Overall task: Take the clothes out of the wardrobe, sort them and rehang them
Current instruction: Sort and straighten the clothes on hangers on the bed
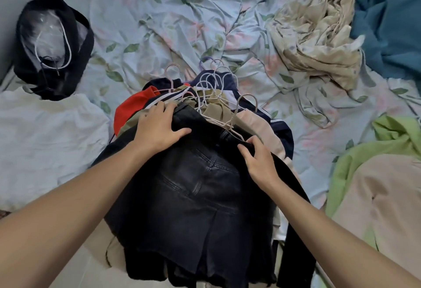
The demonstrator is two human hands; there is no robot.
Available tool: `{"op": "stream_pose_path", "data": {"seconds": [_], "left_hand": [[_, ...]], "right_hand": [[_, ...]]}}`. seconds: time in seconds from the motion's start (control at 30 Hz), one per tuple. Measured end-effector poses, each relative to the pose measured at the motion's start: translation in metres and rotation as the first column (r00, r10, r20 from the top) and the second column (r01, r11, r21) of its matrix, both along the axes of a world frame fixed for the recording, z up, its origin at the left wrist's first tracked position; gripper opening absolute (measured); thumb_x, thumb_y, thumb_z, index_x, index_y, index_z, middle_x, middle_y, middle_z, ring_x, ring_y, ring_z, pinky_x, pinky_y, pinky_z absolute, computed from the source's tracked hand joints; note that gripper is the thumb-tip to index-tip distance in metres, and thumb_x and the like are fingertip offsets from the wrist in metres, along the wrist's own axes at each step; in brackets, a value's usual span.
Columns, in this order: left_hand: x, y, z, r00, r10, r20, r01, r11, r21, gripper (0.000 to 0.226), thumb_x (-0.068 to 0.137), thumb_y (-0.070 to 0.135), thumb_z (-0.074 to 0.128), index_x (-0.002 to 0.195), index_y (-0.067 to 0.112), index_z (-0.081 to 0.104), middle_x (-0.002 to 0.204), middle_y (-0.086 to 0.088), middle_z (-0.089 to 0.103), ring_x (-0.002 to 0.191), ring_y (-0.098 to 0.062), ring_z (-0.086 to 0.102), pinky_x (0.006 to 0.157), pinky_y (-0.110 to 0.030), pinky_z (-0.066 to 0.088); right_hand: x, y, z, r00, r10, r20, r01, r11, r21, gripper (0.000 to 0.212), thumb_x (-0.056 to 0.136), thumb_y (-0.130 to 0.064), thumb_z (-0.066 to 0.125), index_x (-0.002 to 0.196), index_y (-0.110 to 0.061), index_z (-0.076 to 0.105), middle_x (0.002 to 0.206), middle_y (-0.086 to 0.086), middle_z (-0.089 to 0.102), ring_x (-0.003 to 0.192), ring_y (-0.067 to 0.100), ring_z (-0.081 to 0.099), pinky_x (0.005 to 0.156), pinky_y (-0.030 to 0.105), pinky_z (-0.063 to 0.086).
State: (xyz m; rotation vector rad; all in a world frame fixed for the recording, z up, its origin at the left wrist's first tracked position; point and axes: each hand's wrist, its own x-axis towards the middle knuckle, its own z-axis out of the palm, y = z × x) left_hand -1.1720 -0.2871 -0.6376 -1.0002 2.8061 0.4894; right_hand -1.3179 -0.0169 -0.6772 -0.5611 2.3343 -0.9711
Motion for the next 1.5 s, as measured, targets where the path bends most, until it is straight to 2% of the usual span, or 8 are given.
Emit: {"op": "stream_pose_path", "data": {"seconds": [0.17,0.27,0.4,0.7,1.0,1.17,1.37,1.5], "left_hand": [[-0.008,0.011,0.031,0.986,-0.100,-0.135,0.103,0.995,0.014,0.061,0.086,0.081,0.057,0.112,0.026,0.062,0.120,0.006,0.065,0.117,-0.021,0.059,0.091,-0.044,0.050],[-0.013,0.021,0.057,0.972,-0.130,-0.198,0.140,0.989,0.038,0.056,0.090,0.074,0.059,0.122,0.028,0.064,0.127,0.008,0.068,0.120,-0.020,0.061,0.091,-0.044,0.051],[-0.011,0.047,0.099,0.964,-0.167,-0.207,0.171,0.985,0.000,0.041,0.094,0.067,0.062,0.094,0.026,0.059,0.093,0.016,0.060,0.090,-0.015,0.053,0.068,-0.034,0.031],[0.054,0.179,0.270,0.969,-0.170,-0.181,0.159,0.985,-0.072,0.020,0.094,0.053,0.065,0.089,0.034,0.063,0.087,0.012,0.061,0.091,-0.022,0.064,0.066,-0.037,0.037],[0.176,0.335,0.426,0.944,0.076,-0.321,-0.102,0.993,-0.062,0.018,0.094,0.051,0.065,0.110,0.046,0.072,0.086,0.014,0.071,0.088,-0.019,0.067,0.070,-0.036,0.049],[0.205,0.392,0.472,0.921,0.136,-0.365,-0.171,0.983,-0.065,0.030,0.090,0.060,0.057,0.101,0.037,0.073,0.079,0.011,0.071,0.079,-0.015,0.066,0.071,-0.038,0.053],[0.244,0.439,0.498,0.871,0.249,-0.423,-0.312,0.946,-0.087,0.017,0.095,0.053,0.066,0.086,0.039,0.068,0.070,0.010,0.065,0.073,-0.018,0.063,0.061,-0.034,0.041],[0.272,0.456,0.495,0.837,0.341,-0.428,-0.393,0.919,-0.035,0.022,0.094,0.053,0.065,0.086,0.034,0.069,0.070,0.011,0.065,0.074,-0.019,0.065,0.065,-0.035,0.047]], "right_hand": [[0.004,0.017,0.036,0.997,-0.017,-0.075,0.012,0.998,-0.055,0.021,0.101,-0.046,0.062,0.092,-0.029,0.054,0.078,-0.009,0.061,0.072,0.007,0.057,0.071,0.035,0.049],[0.005,0.028,0.058,0.982,-0.035,-0.183,0.024,0.998,-0.062,0.020,0.101,-0.043,0.062,0.092,-0.030,0.050,0.081,-0.013,0.057,0.083,0.000,0.056,0.068,0.027,0.041],[0.004,0.056,0.094,0.969,-0.026,-0.244,0.005,0.996,-0.088,0.021,0.101,-0.040,0.061,0.089,-0.030,0.047,0.084,-0.011,0.059,0.082,0.012,0.057,0.067,0.030,0.039],[0.066,0.179,0.238,0.948,0.035,-0.317,-0.082,0.987,-0.135,0.012,0.103,-0.036,0.059,0.096,-0.026,0.058,0.091,-0.011,0.058,0.093,0.014,0.052,0.078,0.040,0.048],[0.140,0.269,0.412,0.894,-0.011,-0.448,-0.157,0.929,-0.335,0.013,0.101,-0.032,0.064,0.111,-0.023,0.067,0.104,-0.010,0.062,0.102,0.014,0.056,0.085,0.038,0.050],[0.165,0.284,0.481,0.904,-0.013,-0.428,-0.189,0.886,-0.424,0.019,0.100,-0.037,0.066,0.115,-0.024,0.069,0.107,-0.011,0.067,0.102,0.008,0.064,0.085,0.033,0.054],[0.200,0.282,0.526,0.926,-0.114,-0.360,-0.094,0.853,-0.513,0.018,0.094,-0.042,0.074,0.097,-0.025,0.067,0.091,-0.013,0.067,0.084,0.005,0.064,0.071,0.029,0.054],[0.224,0.270,0.540,0.957,-0.122,-0.264,-0.046,0.834,-0.550,0.022,0.090,-0.043,0.077,0.085,-0.024,0.066,0.080,-0.014,0.067,0.079,0.004,0.063,0.069,0.031,0.054]]}}
